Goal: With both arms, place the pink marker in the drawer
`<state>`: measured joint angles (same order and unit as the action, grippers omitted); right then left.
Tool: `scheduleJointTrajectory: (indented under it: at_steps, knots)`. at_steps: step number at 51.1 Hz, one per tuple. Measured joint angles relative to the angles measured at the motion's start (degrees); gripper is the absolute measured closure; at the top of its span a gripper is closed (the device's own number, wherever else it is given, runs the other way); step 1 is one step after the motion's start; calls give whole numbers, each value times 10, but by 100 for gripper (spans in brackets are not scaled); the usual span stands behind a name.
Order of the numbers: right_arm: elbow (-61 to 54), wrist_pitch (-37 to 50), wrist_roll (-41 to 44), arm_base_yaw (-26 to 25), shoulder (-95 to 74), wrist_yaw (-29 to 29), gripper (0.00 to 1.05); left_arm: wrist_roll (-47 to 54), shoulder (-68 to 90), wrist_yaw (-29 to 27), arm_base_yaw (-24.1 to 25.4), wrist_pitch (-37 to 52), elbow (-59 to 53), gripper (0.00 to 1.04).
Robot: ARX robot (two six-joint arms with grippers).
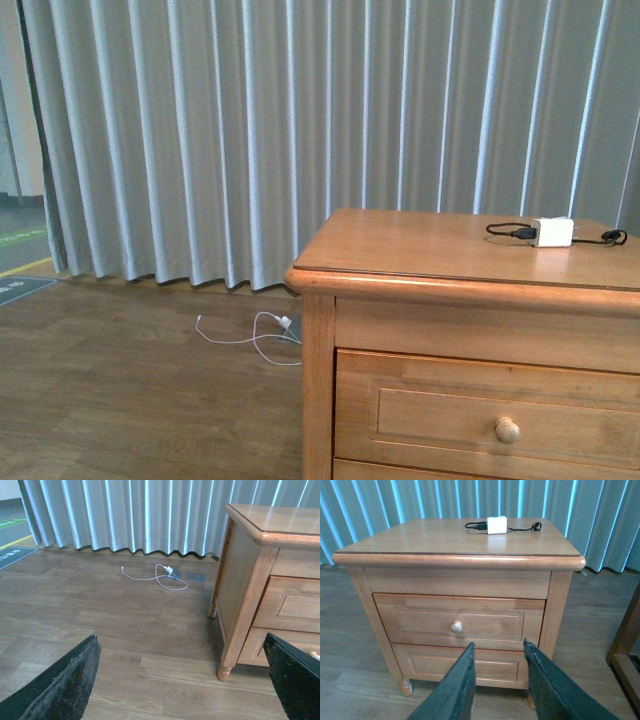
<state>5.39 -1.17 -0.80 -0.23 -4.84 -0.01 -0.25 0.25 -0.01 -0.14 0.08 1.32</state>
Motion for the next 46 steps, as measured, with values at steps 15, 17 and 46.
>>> scheduleJointTrajectory:
  at_steps: [15,17,46]
  knots:
    - [-23,6,6,0,20,0,103,0,0,0,0,0,0,6]
    - [-24,6,6,0,22,0,103,0,0,0,0,0,0,6]
    - [-50,10,6,0,46,0,103,0,0,0,0,0,0,6]
